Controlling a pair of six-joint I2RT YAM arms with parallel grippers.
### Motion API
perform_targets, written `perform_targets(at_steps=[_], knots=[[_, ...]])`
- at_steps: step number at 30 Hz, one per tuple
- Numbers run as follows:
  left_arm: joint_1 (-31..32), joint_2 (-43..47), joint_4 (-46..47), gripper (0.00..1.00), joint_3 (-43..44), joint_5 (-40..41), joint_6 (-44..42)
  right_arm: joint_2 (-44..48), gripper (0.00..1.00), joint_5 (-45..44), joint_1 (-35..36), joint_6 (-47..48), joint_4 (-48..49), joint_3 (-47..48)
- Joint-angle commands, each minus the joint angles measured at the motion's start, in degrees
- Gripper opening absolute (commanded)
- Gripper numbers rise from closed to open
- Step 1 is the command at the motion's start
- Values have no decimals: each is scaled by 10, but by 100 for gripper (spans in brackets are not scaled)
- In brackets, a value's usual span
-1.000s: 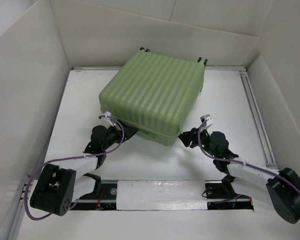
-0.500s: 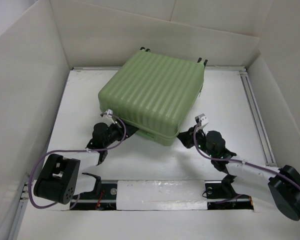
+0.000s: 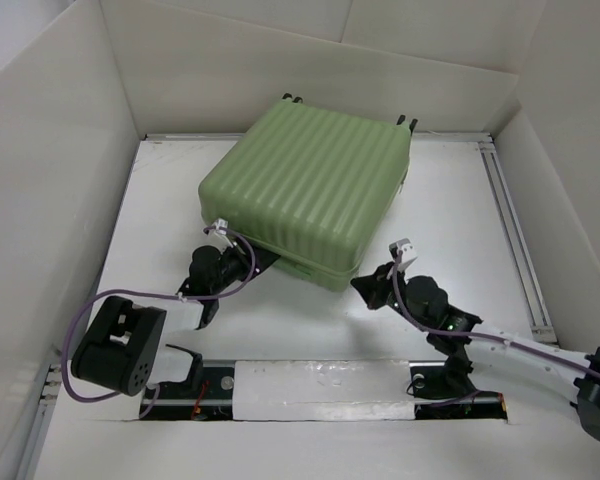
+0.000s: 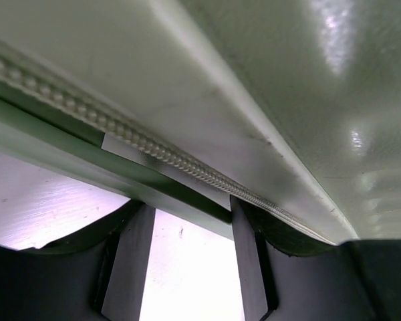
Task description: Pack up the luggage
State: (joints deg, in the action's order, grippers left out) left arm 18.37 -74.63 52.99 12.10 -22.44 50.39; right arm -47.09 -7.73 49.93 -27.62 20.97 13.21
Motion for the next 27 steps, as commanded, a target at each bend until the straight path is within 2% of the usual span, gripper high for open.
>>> perform_targets(at_steps=[1,2,5,8,10,14,16,18,22,25,27], knots=[[25,-28,67,11,28,-5,-21,48,0,0,67,-70,-110,51],[25,-28,74,9,34,-5,-14,66,0,0,76,-79,-156,51],[25,-40,87,0,45,-5,4,78,0,27,104,-115,-202,73],[33,-40,102,0,45,0,22,54,0,56,123,-141,-209,107],[52,-40,102,0,51,20,22,9,0,56,140,-157,-177,127],[115,-40,102,0,57,50,22,-98,0,6,186,-191,-112,204],[126,-40,102,0,57,58,34,-155,0,-24,208,-198,-93,254],[127,-40,102,0,57,64,34,-175,0,-71,243,-205,-93,279],[137,-34,108,0,46,71,39,-221,0,-101,251,-218,-79,326],[155,-34,114,0,35,76,45,-315,0,-148,251,-218,-97,377],[162,-27,120,0,28,76,50,-386,0,-173,251,-205,-116,444]])
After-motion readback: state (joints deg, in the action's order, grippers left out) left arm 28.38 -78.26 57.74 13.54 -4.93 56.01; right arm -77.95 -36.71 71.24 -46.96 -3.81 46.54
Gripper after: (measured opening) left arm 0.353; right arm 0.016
